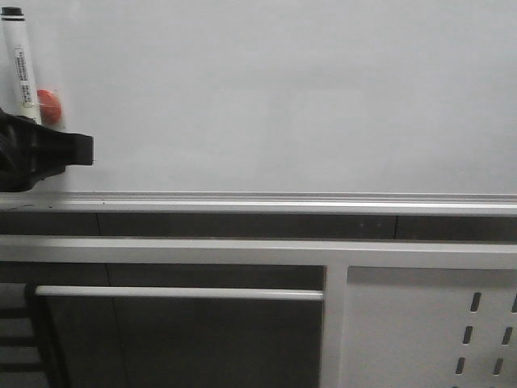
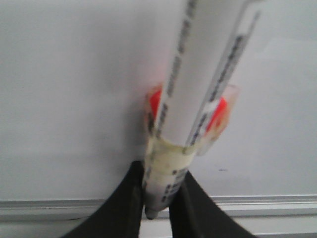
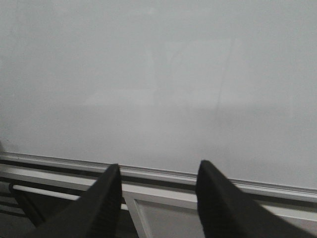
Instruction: Write number 1 on whiteboard
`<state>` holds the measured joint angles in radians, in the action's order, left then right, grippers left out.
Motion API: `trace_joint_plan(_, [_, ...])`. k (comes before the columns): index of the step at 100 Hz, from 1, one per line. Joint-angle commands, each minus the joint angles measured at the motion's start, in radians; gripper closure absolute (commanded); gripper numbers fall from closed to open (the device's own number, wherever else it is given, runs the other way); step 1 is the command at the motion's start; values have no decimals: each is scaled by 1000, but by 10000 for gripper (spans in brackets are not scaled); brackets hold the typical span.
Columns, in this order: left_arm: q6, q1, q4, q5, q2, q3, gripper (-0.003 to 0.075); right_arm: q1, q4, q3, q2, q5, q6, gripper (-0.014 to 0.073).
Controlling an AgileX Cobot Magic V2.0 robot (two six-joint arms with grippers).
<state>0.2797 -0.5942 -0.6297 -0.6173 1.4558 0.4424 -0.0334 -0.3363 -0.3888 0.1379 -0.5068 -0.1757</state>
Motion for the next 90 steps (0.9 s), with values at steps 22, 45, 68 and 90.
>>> trace_joint_plan(22, [6,-19,282,7,-151,41,738,1,-177,-67,21,-32,-192,277])
trace_joint_plan(45, [6,-108,643,233,-324,41,738,7,-701,-161,126,-268,-696,277])
trace_joint_plan(68, [6,-245,812,496,-390,80,738,5,-898,-255,352,-401,-900,277])
trace_joint_plan(90, [6,-318,821,651,-388,168,738,-43,-948,-328,487,-469,-1010,277])
